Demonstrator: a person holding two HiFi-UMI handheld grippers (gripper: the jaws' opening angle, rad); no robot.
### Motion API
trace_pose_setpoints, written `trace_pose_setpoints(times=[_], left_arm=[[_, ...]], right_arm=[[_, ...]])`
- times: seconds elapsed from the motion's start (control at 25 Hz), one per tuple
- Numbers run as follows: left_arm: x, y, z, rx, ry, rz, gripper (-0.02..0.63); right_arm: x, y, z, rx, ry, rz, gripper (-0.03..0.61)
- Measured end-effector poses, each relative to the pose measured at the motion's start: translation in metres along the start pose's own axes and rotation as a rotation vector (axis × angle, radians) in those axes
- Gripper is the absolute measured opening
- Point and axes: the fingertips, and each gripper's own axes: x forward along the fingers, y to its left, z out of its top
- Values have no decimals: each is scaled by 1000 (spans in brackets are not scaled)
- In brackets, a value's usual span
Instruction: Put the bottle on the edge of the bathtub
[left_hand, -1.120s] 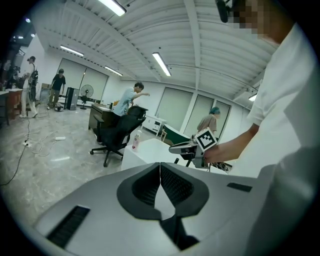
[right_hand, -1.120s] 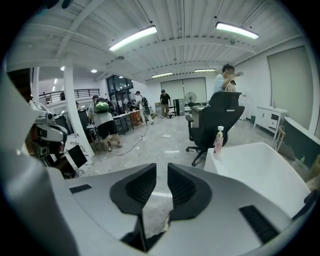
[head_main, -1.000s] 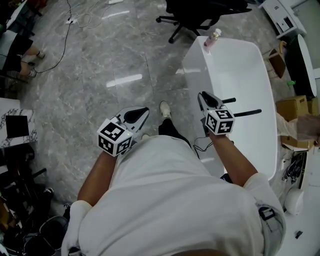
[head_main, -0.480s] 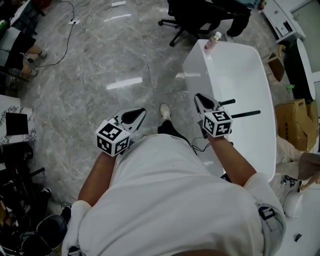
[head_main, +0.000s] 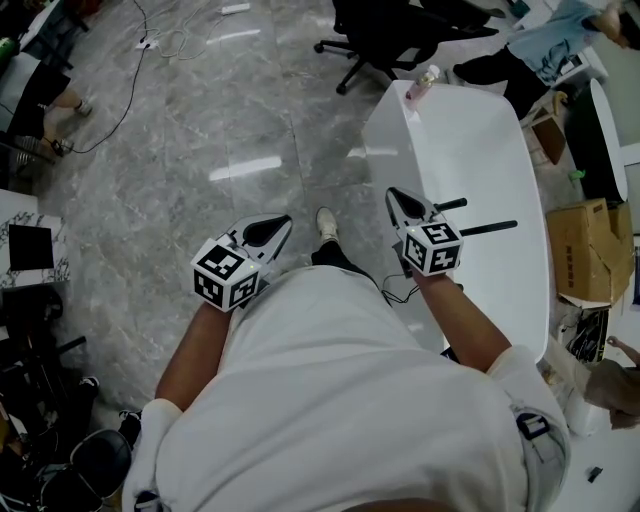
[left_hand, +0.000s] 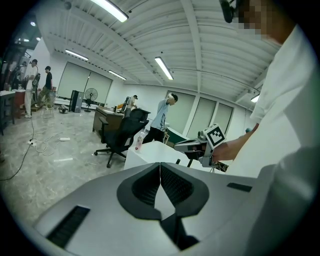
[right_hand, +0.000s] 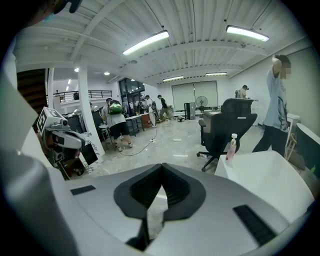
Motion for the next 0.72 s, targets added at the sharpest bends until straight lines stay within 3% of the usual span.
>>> trace_pose_setpoints(times=[0.72], left_arm=[[0,1,1,5,-2,2,18]], right_arm=[[-1,-11,10,-18,3,3,9]])
